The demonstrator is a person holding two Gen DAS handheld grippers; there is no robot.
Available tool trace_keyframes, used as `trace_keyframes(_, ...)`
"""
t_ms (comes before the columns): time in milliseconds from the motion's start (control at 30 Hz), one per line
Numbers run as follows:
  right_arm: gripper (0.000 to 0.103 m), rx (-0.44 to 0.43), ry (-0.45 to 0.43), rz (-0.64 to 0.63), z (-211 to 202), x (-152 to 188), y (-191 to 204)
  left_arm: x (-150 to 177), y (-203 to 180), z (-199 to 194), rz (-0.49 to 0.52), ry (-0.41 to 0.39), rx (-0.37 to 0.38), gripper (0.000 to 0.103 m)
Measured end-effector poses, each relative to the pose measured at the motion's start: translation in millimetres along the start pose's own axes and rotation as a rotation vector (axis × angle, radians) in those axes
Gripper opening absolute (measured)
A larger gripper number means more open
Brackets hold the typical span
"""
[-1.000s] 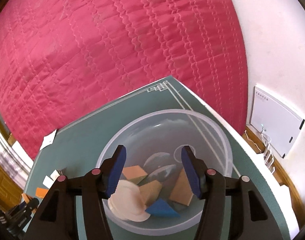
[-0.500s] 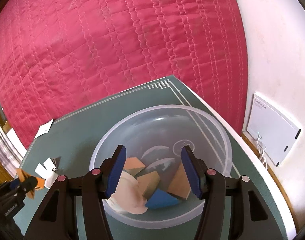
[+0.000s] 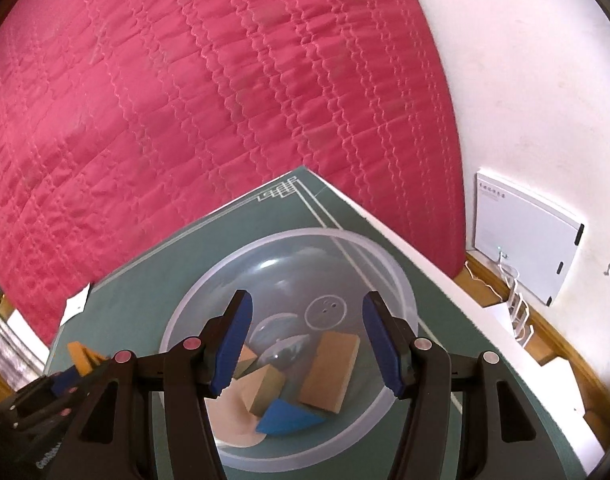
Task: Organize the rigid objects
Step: 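Carry the orange flat block into the clear bowl and open the left gripper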
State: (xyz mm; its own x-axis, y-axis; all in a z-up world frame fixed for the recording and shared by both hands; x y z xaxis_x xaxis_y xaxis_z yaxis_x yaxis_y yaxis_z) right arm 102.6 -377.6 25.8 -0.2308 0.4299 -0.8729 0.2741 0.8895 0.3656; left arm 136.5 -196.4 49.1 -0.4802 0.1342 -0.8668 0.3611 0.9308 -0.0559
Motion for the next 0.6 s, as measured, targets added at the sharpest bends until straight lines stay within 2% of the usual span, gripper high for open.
trace_keyframes(167, 0.059, -0.002, -0.006, 0.002, -0.4, -0.7, 0.2, -6.4, -17.0, 10.7, 0.007, -0.002, 0.055, 0.036)
trace_keyframes(200, 0.059, -0.001, -0.008, 0.002, -0.7, -0.6, 0.3, -7.0, -20.1, 12.3, 0.01, -0.001, 0.066, 0.04)
trace_keyframes(233, 0.059, -0.001, -0.01, 0.003, -0.8, -0.7, 0.6, -7.2, -20.8, 13.4, 0.013, 0.0, 0.071, 0.054)
trace_keyframes(300, 0.059, -0.001, -0.015, 0.007, -1.6, -1.4, 0.5, -7.5, -18.4, 13.2, 0.01, -0.015, 0.06, 0.071)
trace_keyframes(600, 0.059, -0.001, -0.02, 0.006, -2.3, -1.8, 0.1, 0.0, 12.3, 11.0, -0.027, -0.011, -0.043, 0.077)
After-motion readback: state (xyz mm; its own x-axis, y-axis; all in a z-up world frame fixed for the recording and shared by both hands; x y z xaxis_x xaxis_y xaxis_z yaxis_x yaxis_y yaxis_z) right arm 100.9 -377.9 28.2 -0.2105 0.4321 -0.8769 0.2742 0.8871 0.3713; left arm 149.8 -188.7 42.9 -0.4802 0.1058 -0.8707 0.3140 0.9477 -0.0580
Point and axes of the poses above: each gripper's, at about its wrist camera, not at the fingertips, and z roughly the way its jaws point, y to its left, x to its underside, the point moved 6 cm from there along z, roughly the way its jaws point, and after that the axes turned 11 degrees about -y, right-handed, at the moved point
